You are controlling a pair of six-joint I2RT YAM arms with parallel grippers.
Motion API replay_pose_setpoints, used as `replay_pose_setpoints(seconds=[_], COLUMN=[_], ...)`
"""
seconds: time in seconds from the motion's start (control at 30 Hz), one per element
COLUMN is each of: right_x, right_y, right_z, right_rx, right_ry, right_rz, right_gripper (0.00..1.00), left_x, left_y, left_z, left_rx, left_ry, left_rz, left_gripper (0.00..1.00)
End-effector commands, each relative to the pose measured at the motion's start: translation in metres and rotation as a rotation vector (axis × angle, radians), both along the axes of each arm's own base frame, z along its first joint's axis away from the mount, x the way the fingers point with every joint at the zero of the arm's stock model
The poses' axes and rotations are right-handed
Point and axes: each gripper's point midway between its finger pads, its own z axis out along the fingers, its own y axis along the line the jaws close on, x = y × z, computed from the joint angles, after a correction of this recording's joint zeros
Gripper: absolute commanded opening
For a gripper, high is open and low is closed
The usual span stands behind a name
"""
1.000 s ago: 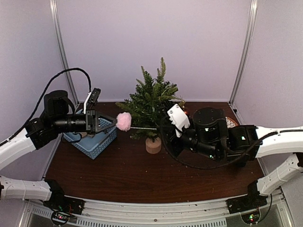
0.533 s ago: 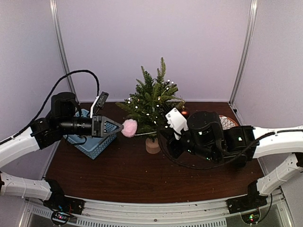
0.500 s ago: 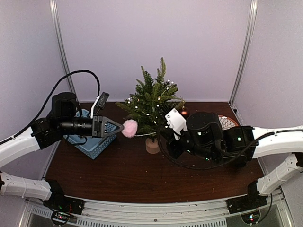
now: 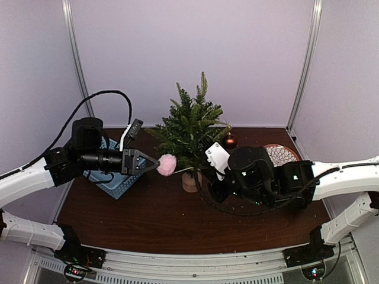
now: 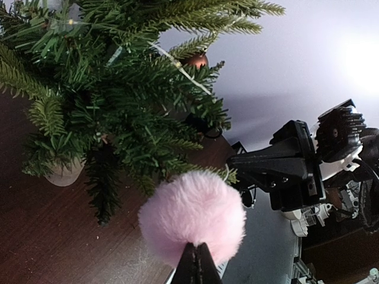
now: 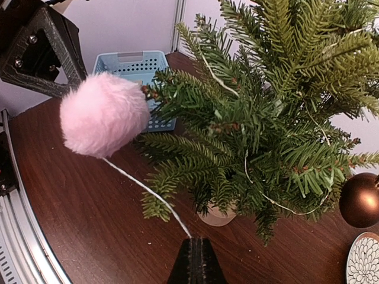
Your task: Decorate the small christmas tree
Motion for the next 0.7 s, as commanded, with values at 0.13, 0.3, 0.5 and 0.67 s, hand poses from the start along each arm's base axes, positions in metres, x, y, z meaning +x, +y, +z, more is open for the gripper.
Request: replay_pose_setpoints(seconds=[0.13, 0.3, 0.5, 0.67], right_x=[0.004, 0.002, -0.005, -0.007], right_y=[-0.001, -0.001, 0.011, 0.020], right_z=[-0.022, -0.022, -0.015, -0.009], right_rx=[-0.032, -0.021, -0.007, -0.023], right_ry=[0.019, 0.021, 0.011, 0.000], right_rz=[-0.030, -0.015, 0.055, 0.088], right_gripper=[0.00, 0.00, 0.00, 0.00], left_x=[0.005, 0.008, 0.010, 0.011], left_y=[-0.010, -0.011, -0.013, -0.013], left_z=[0.026, 0.026, 0.025, 0.023], left_rx=[-0.050, -0.040, -0.037, -0.030], left_ry=[-0.086, -0.094, -0.092, -0.089], left_rz=[-0.013, -0.006, -0.003, 0.000], left_gripper=[0.00, 0.00, 0.00, 0.00])
